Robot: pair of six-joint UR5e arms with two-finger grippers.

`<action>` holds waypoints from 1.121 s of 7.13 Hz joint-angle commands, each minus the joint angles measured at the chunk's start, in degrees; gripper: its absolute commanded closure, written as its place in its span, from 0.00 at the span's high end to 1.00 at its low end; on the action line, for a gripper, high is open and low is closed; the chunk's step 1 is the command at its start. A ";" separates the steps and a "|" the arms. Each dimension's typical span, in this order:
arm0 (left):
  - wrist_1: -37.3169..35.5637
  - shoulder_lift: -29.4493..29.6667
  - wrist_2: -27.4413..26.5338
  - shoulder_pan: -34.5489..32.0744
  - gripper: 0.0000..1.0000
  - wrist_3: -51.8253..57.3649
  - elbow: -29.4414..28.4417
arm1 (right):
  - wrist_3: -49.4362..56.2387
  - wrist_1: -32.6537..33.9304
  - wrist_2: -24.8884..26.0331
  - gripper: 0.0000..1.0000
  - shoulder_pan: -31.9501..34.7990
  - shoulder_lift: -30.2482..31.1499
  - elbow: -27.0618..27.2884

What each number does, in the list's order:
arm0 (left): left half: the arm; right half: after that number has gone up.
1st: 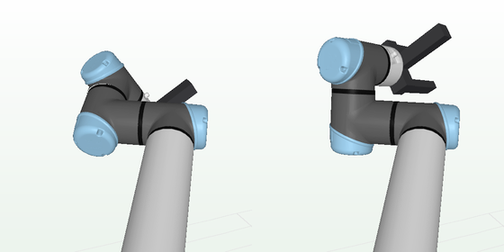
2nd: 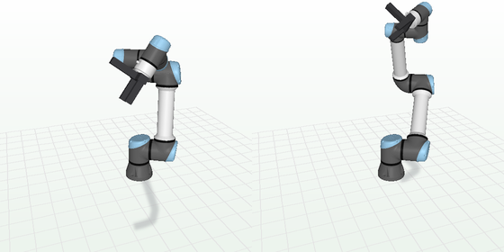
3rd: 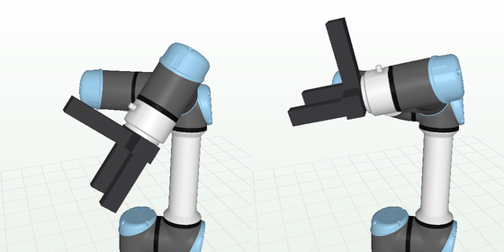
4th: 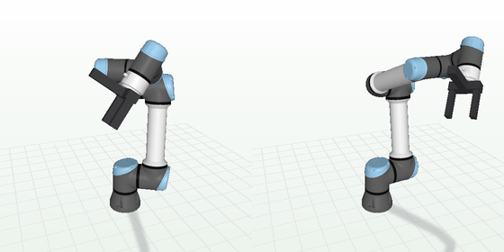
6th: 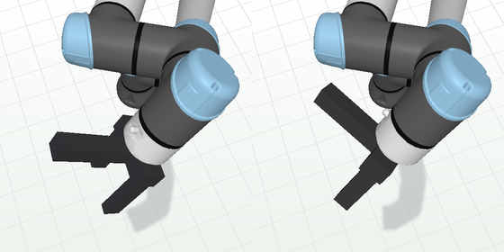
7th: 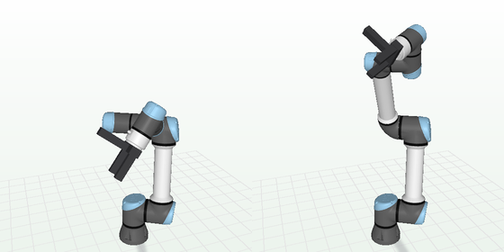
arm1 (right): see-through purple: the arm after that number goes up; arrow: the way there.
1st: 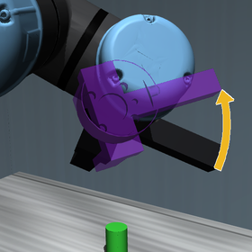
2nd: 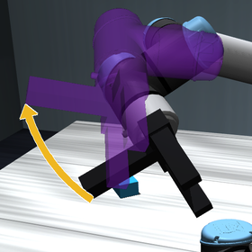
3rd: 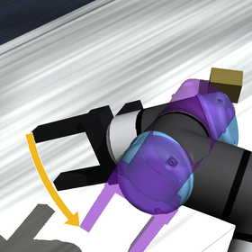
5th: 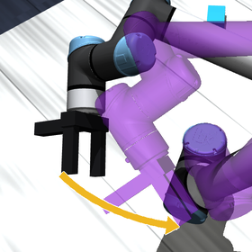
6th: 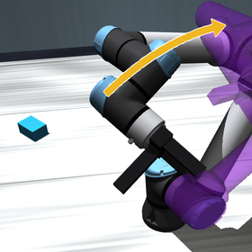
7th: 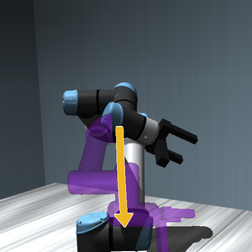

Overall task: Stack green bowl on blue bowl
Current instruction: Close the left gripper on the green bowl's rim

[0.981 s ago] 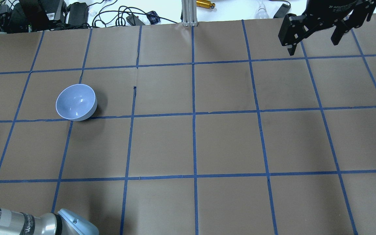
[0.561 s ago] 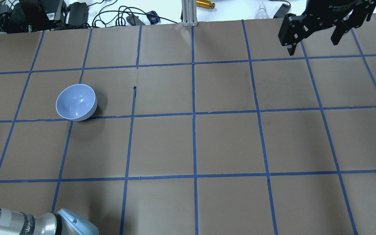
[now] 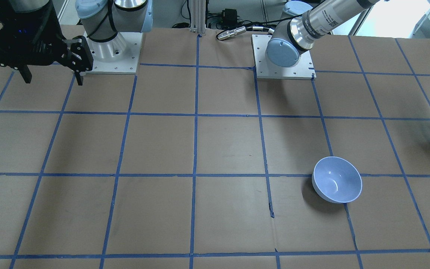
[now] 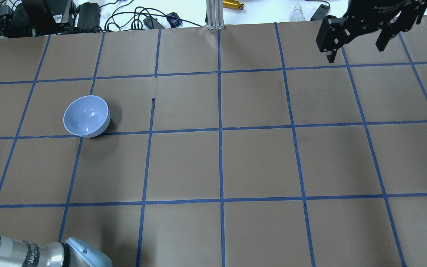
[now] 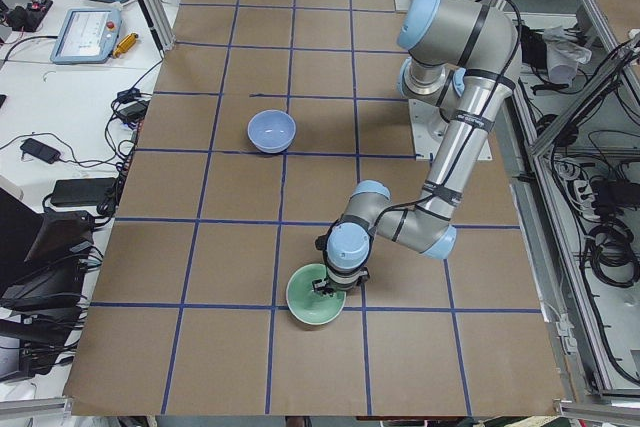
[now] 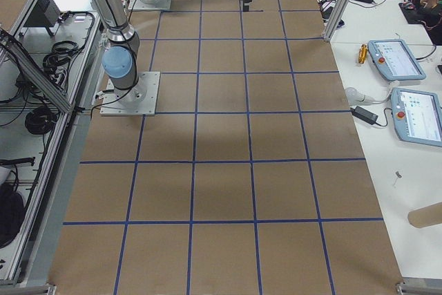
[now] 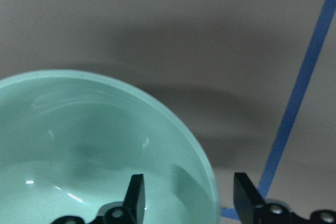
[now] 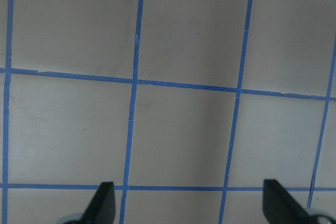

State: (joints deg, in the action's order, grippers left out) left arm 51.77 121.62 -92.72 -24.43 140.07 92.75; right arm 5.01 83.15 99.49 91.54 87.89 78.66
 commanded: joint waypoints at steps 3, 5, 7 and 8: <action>-0.19 -0.42 -2.11 0.00 0.00 -0.06 0.07 | 0.00 0.00 0.00 1.00 0.04 0.00 0.00; -0.01 -0.60 -2.11 -0.09 0.00 0.03 0.24 | 0.00 0.00 0.00 1.00 0.04 0.00 0.00; 0.17 -0.77 -2.11 -0.09 0.00 0.21 0.42 | 0.00 0.00 0.00 1.00 -0.05 0.00 0.00; 0.17 -0.86 -2.11 -0.09 0.00 0.29 0.42 | 0.00 0.00 0.00 1.00 0.04 0.00 0.00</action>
State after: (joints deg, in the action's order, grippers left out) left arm 51.90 120.89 -94.83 -24.52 140.24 93.13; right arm 5.01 83.14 99.49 91.52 87.89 78.66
